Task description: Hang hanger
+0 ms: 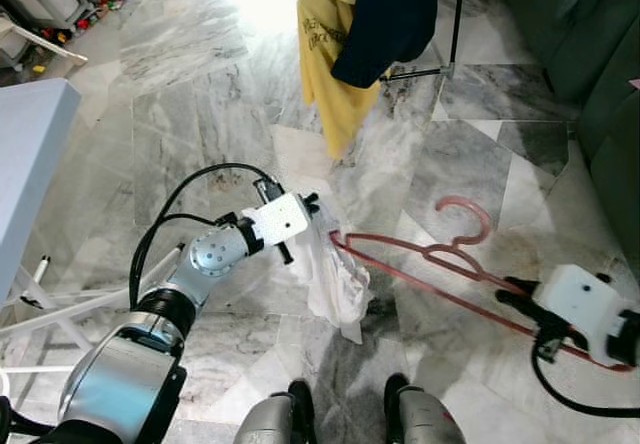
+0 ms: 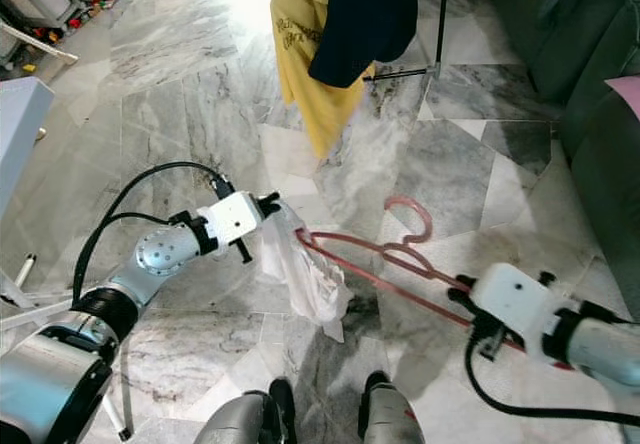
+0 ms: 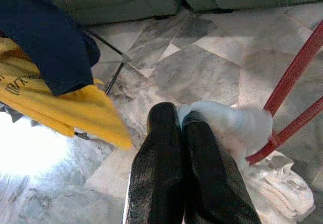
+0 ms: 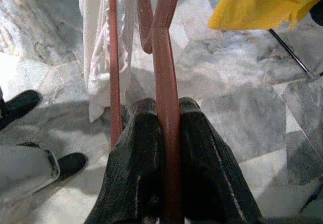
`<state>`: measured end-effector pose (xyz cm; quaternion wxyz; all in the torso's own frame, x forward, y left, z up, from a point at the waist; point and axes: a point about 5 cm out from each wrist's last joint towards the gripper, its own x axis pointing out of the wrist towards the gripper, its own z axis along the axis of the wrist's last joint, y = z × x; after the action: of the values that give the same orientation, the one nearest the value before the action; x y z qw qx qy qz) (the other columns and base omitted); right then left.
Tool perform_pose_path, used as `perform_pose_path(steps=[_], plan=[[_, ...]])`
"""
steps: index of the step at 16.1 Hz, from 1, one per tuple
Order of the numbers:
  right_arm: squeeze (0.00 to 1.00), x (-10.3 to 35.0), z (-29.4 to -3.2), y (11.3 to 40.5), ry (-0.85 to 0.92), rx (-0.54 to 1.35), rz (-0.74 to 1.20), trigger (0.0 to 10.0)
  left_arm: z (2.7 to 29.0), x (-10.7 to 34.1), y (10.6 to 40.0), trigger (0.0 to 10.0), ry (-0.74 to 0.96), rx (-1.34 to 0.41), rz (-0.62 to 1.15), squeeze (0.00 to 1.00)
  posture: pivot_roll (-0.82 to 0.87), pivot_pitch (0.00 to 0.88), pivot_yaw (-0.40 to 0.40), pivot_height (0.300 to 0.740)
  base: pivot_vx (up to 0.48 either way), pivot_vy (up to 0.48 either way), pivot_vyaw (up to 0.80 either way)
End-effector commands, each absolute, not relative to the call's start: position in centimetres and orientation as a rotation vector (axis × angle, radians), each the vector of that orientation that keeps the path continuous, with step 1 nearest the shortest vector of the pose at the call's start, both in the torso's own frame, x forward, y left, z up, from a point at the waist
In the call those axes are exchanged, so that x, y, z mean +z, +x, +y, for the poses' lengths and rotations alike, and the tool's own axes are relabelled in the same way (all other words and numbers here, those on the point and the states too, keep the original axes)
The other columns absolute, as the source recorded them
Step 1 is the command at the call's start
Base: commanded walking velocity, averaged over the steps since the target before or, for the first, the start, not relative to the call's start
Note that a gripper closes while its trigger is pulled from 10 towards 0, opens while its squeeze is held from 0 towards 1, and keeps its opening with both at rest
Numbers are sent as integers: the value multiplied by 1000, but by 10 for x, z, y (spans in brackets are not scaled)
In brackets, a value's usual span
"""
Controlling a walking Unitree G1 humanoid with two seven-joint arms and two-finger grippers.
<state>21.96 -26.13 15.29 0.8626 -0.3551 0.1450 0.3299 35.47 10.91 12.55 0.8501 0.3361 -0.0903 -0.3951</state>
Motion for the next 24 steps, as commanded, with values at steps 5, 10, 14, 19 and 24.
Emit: perform_pose_path(steps=[5,10,14,19,24], plan=[[0,144,-251,230,-739,725,258,10000,109,124,351,10000,684,-861,-206,0,-213,252,157,740,0,0,0],[0,140,-249,239,-750,737,233,10000,107,131,353,10000,665,-858,-234,0,-212,244,145,740,0,0,0],[0,119,-233,237,-689,802,247,10000,98,143,355,10000,634,-870,-295,0,-212,239,146,740,0,0,0],[0,89,-227,229,-660,821,301,10000,88,164,355,10000,577,-915,-399,0,-214,244,149,740,0,0,0],[0,76,-236,231,-691,724,304,10000,89,175,355,10000,523,-927,-439,0,-211,253,159,740,0,0,0]])
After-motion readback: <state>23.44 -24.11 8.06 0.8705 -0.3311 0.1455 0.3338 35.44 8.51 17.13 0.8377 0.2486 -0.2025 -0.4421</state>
